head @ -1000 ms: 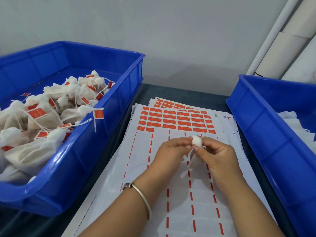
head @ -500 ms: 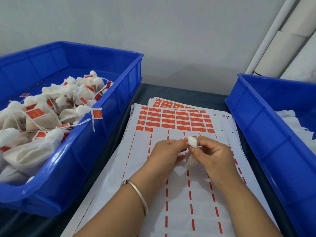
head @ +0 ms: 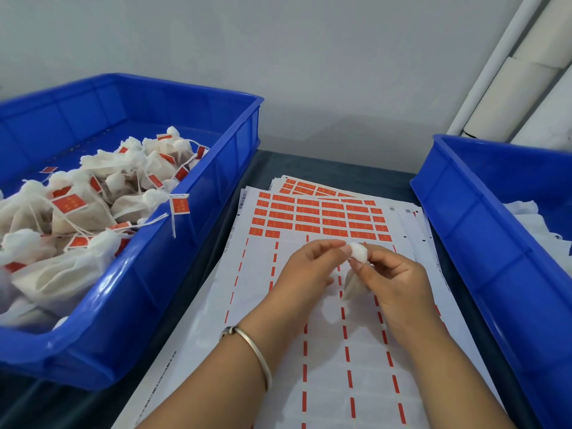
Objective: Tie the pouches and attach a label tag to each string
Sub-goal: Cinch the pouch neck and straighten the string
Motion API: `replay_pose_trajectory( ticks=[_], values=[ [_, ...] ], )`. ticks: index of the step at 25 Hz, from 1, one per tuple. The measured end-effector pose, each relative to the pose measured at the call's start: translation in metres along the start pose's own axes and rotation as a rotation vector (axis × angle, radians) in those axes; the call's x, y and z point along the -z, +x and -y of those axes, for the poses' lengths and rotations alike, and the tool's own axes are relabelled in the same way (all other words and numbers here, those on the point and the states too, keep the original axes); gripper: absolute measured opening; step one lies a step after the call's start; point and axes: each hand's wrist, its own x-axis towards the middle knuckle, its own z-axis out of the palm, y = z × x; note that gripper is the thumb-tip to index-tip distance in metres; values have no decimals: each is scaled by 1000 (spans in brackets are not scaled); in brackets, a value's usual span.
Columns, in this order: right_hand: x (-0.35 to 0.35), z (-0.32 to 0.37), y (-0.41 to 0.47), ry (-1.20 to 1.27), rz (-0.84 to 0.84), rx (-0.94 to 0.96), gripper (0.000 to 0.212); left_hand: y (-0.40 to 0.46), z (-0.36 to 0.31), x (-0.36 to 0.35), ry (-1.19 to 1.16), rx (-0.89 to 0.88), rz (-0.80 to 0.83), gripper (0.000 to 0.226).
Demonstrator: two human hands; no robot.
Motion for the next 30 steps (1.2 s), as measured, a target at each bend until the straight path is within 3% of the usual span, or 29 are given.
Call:
replay_pose_trajectory(
  ticks=[4, 14, 22, 30],
  values=[
    [2, 0, -1, -26, 14, 15, 14, 1, 6, 0, 83, -2, 41, 18],
    [-1, 1, -1, -79, 24, 36, 14, 6, 7, 1, -183, 98, -35, 11],
    [0, -4, 0, -101, -1, 10, 18, 3, 7, 2, -106, -122, -57, 11],
    [-3, -8, 1, -27, 61, -60, 26, 9, 8, 5, -131, -148, -297, 10]
  ],
)
